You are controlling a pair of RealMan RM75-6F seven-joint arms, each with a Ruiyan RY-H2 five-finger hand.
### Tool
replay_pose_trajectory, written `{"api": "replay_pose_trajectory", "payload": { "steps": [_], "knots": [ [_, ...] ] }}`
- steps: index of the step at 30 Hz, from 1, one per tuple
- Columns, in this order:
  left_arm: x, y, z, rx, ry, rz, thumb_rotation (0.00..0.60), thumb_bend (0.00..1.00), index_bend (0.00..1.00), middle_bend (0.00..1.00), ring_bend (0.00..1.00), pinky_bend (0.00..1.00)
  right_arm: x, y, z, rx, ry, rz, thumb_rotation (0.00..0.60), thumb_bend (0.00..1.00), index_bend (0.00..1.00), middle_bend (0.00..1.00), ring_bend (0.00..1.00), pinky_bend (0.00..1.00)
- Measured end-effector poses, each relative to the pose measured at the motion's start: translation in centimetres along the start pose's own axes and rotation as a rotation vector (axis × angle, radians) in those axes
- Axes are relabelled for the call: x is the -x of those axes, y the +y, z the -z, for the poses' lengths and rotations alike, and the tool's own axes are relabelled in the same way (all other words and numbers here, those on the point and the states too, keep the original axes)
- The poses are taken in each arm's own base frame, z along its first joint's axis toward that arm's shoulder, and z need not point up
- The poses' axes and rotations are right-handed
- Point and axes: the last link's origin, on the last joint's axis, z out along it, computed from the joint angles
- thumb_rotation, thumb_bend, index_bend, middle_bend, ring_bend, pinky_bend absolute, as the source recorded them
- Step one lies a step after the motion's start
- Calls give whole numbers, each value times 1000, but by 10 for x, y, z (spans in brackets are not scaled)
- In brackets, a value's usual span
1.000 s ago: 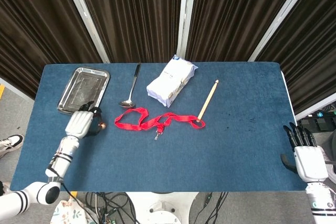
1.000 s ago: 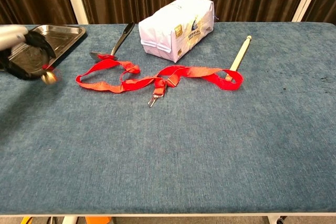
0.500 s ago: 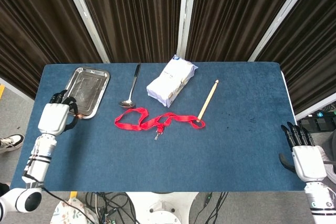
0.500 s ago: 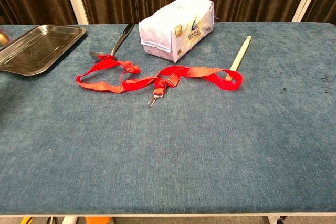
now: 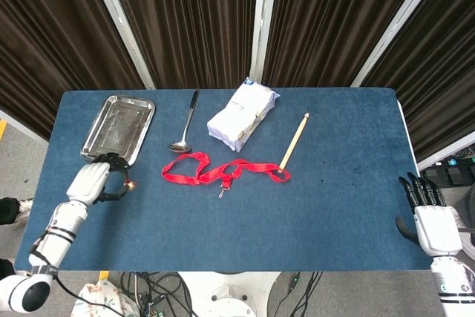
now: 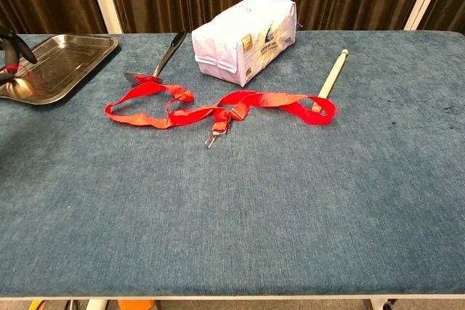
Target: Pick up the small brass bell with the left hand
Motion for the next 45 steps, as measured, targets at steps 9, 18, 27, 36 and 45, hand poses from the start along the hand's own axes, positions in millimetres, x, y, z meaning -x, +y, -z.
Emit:
{"api": "replay_pose_trajectory", "payload": {
  "steps": [9,18,27,36,45],
  "knots": [
    [-5,0,4,-52,149,-309,600,487,668,243,81,55,0,3,2,6,1,6,600,265,0,0,0,0],
    [5,-2,1,-129,201,-317,600,509,679,206,44,45,2,5,3,5,-3,5,600,265,0,0,0,0],
    [5,-6,-2,-73,158,-109,600,498,697,234,44,1,0,7,4,4,4,9,600,265,0,0,0,0],
    [23,-5,-2,-134,-1,-23,600,517,698,292,105,46,3,2,1,-8,-6,10,600,265,0,0,0,0],
    [-2,-9,-7,-219,284,-406,600,516,692,262,81,3,7,5,-2,12,-27,-2,600,265,0,0,0,0]
  ]
}}
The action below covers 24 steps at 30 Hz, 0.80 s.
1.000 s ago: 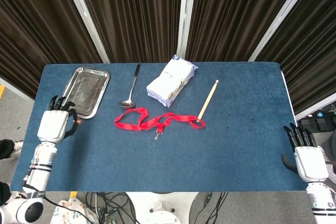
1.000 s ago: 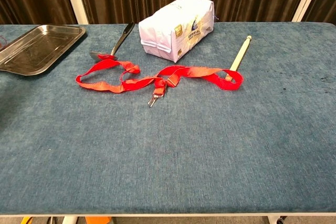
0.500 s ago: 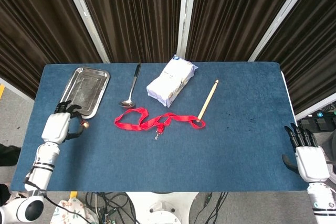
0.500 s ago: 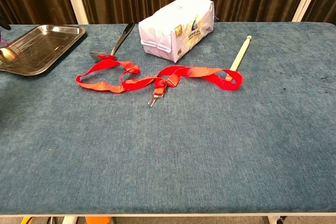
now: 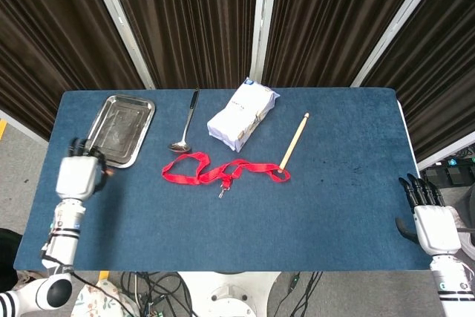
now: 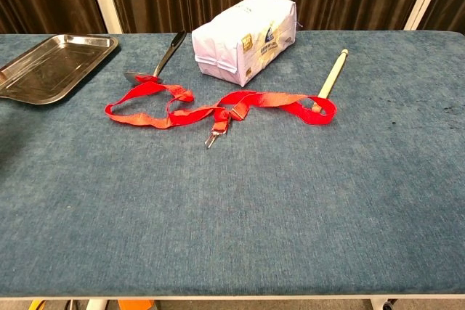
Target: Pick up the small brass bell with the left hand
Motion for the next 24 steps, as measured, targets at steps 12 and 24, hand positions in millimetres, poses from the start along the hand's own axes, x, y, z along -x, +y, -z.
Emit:
{"api": "replay_pose_trajectory", "payload": {
  "steps": [12,24],
  "knots": [
    [-3,13,8,123,-15,150,600,516,684,238,81,5,-1,2,0,8,3,-2,600,266,0,0,0,0],
    [45,18,26,184,-175,223,600,515,687,238,81,5,-2,0,-1,8,4,-1,600,265,0,0,0,0]
  ]
}}
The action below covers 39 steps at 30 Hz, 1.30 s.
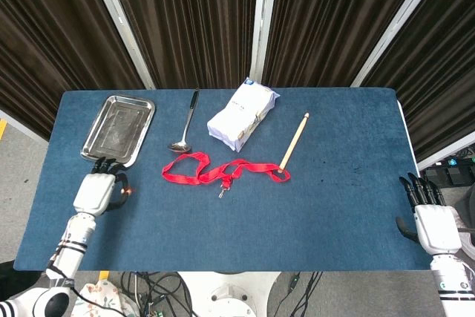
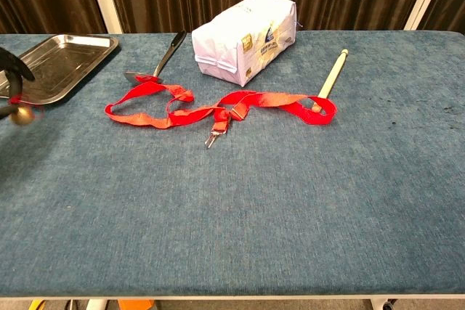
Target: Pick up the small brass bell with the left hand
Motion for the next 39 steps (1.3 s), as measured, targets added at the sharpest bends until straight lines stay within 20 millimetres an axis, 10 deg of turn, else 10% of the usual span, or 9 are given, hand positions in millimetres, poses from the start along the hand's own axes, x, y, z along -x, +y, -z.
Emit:
{"api": "replay_pose_trajectory", "payload": {
  "steps": [29,39],
  "knots": [
    [45,9,-16,24,-29,-22,600,489,674,237,80,4,3,2,0,3,-8,-9,600,266,0,0,0,0],
    [45,8,-16,50,-31,-17,600,343,360,171,51,1,3,1,0,-3,-2,-10,600,266,0,0,0,0]
  ]
}}
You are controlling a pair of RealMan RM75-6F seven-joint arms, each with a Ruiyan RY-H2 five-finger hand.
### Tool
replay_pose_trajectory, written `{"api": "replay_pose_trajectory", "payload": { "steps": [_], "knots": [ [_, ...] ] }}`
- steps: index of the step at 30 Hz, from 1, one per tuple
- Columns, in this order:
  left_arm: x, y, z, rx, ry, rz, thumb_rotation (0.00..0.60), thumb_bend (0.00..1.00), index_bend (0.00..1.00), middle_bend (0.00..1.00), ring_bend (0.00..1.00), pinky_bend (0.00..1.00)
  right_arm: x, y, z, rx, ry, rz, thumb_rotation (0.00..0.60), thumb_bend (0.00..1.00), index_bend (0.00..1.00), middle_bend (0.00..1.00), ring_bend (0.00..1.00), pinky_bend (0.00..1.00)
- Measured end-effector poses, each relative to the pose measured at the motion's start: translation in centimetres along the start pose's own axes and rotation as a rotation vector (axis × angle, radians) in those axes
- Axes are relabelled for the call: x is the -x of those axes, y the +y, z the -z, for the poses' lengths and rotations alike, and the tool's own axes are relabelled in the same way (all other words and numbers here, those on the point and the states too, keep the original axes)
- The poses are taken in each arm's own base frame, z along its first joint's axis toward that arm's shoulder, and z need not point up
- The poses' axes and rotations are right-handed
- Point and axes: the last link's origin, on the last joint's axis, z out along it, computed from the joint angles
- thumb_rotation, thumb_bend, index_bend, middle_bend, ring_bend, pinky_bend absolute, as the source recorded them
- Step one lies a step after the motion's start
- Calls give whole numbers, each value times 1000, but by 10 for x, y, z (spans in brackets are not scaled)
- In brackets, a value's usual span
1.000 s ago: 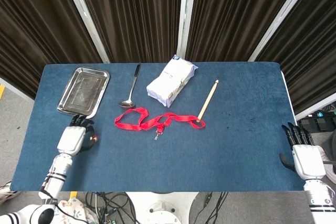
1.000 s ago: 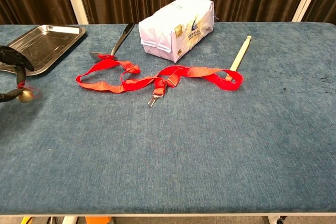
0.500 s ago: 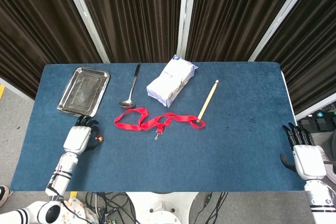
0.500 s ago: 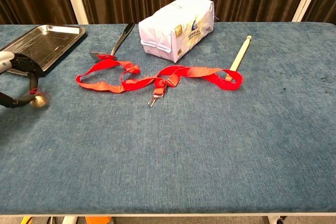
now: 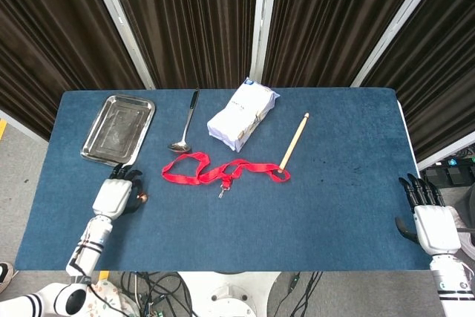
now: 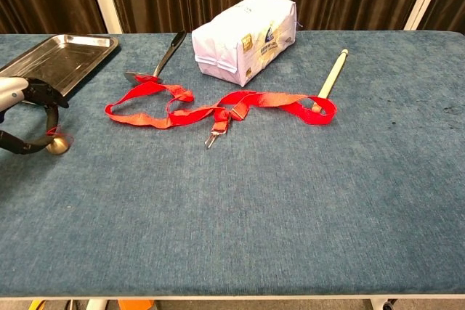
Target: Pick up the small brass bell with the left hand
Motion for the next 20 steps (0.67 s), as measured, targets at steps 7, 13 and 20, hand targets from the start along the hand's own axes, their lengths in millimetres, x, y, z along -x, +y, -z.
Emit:
{"api": "replay_pose_trajectory", "payload": {
  "steps": [7,13,20],
  "knots": [
    [-7,-4,5,10,29,9,600,271,150,145,29,0,-1,2,0,4,6,-1,600,266,0,0,0,0],
    [-25,-12,21,-1,89,6,600,246,111,97,0,0,-3,3,3,9,14,-4,600,266,0,0,0,0],
    [-55,-63,75,-156,259,-64,600,214,111,93,0,0,-6,7,7,15,37,4,600,266,0,0,0,0]
  ]
}}
